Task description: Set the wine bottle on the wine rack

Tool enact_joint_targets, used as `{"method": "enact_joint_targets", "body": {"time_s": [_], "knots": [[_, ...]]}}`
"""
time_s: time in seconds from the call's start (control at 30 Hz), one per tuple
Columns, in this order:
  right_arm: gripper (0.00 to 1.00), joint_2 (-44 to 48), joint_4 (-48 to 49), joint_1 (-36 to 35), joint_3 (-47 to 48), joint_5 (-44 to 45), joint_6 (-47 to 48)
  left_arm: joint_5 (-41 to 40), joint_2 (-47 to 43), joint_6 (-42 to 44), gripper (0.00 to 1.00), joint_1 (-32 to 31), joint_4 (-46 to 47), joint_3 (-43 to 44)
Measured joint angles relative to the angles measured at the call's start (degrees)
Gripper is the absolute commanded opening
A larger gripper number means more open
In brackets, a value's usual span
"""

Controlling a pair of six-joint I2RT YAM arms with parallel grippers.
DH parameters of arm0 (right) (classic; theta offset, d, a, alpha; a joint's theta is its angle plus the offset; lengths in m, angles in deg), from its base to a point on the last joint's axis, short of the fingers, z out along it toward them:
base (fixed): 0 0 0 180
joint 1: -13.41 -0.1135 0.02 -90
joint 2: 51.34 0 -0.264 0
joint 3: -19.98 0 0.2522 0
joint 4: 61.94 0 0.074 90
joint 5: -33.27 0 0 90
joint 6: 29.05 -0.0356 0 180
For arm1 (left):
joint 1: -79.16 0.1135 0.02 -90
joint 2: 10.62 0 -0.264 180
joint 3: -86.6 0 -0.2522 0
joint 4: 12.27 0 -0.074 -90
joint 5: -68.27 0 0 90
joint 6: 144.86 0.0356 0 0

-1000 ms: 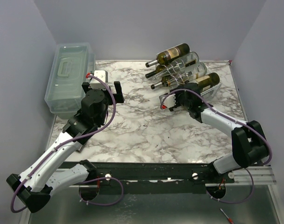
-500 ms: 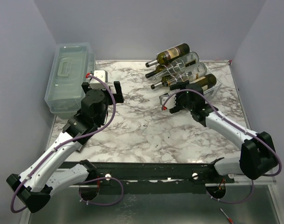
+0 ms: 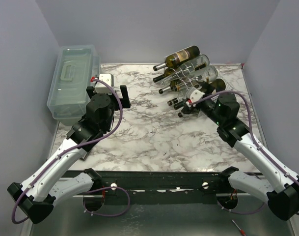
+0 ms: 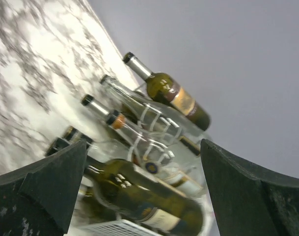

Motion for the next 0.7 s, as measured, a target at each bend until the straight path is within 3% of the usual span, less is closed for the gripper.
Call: {"method": "enact_joint_targets", "body": {"time_s": [0.43, 0.7], "knots": [[1.0, 1.95, -0.61, -0.04, 6.84, 14.23, -42.42, 0.15, 1.6, -0.24, 0.99, 0.11, 0.17, 0.0], [1.0, 5.51, 0.92, -0.04, 13.29, 25.35, -54.62, 1.38, -0.15, -0.61, 0.99, 0.11, -0.44, 3.26]]}}
